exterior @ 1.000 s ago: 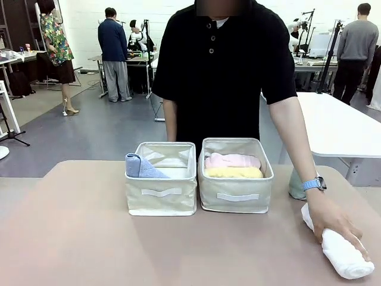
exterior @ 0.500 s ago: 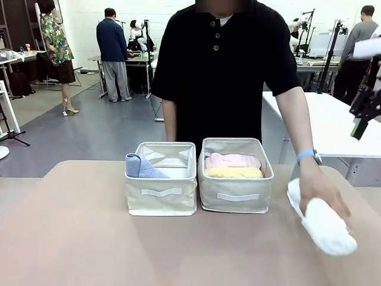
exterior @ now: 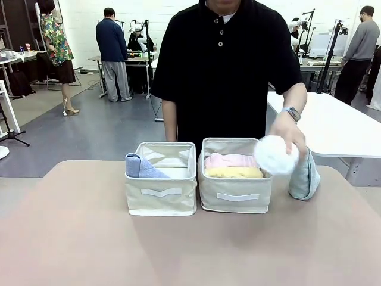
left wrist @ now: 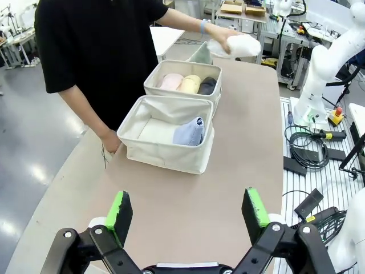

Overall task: Sort the towels based on their folding style.
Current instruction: Pick up another triangle-folded towel from the table and place it in the left Fabric basket.

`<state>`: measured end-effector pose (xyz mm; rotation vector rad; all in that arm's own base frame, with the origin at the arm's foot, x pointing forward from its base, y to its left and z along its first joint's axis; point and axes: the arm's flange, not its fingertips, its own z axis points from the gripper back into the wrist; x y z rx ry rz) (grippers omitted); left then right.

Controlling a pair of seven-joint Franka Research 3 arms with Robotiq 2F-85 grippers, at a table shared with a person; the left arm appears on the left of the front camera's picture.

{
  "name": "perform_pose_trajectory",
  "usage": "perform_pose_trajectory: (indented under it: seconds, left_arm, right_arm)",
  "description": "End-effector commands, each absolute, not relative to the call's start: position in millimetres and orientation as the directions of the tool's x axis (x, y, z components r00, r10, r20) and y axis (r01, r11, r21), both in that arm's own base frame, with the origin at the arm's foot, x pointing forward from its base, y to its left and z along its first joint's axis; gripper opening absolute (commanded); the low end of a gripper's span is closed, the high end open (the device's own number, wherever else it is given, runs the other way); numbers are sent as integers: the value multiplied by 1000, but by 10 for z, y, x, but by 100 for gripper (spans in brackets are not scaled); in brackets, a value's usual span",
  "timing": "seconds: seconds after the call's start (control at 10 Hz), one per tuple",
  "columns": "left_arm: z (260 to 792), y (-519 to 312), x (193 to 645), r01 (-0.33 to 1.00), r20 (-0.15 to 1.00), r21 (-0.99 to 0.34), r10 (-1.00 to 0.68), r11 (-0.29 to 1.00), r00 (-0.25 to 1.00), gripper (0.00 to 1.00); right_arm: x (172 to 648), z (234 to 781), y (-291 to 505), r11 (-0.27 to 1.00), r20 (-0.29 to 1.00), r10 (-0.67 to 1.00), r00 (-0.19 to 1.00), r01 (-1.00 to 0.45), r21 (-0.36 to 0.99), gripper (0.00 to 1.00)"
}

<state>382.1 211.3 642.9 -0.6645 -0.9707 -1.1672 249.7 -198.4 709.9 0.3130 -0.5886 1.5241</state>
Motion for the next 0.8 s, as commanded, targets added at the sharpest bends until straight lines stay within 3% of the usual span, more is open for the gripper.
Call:
perform_pose_trajectory:
  seconds: [0.0, 0.2, 0.3, 0.7]
  left_arm:
    - [6447, 2133, 3817, 960, 894, 67, -444, 273, 64, 100]
    - [6447, 2133, 3817, 960, 894, 67, -444, 273, 64, 100]
    - [6447, 2133, 3817, 960, 894, 67, -444, 273, 64, 100]
    - [6447, 2133, 3817, 960, 894, 67, -444, 273, 64, 100]
  right_arm:
    - [2857, 6871, -1882, 86, 498, 867, -6, -983, -162, 100]
    - [2944, 6792, -1868, 95, 513, 858, 21, -989, -117, 100]
    - [2691, 7010, -2096, 99, 523, 852, -16, -976, -192, 100]
    - [2691, 7010, -2096, 99, 523, 852, -16, -976, -192, 100]
